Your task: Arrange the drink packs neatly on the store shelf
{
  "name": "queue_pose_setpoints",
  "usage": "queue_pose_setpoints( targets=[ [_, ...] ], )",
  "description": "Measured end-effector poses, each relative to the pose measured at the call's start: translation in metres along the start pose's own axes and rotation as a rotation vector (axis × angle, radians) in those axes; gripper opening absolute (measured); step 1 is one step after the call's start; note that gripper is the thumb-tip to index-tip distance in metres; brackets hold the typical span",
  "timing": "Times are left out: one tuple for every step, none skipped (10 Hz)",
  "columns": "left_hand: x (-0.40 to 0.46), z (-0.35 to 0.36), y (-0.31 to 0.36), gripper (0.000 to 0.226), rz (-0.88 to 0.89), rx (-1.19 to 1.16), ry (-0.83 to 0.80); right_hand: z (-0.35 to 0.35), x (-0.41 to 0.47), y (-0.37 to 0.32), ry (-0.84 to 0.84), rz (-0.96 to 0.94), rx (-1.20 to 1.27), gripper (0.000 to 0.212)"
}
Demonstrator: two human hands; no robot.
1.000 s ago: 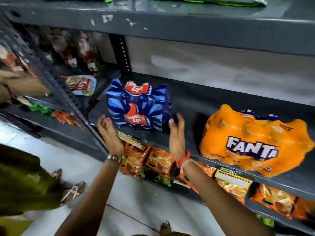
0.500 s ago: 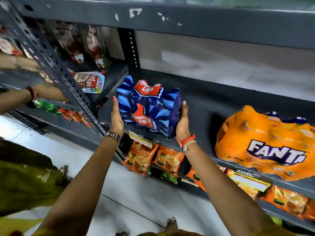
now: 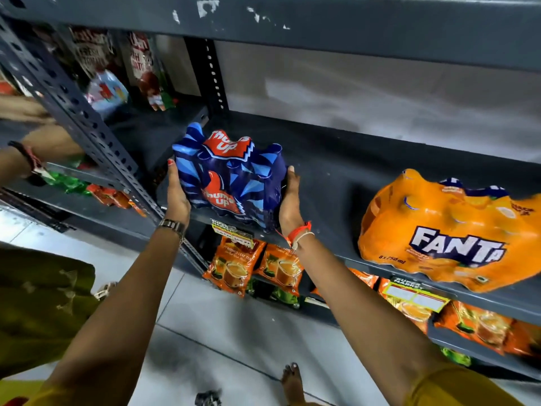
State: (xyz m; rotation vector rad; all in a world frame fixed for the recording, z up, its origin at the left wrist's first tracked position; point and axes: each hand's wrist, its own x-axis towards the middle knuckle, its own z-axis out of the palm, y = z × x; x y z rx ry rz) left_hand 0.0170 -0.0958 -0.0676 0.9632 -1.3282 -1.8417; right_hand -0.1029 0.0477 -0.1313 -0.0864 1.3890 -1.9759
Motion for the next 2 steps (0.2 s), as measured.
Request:
queue_pose_setpoints(
  targets=[
    [-0.012, 0.001, 0.000, 0.059, 0.031, 0.051, 0.095, -0.002, -0.014, -0.016, 0.063, -0.011, -0.069, 0.086],
    [-0.028, 0.008, -0.003, 0.058, 0.227, 0.130, 0.225, 0.007, -0.065, -0.048, 0.147, -0.182, -0.136, 0.050]
  ],
)
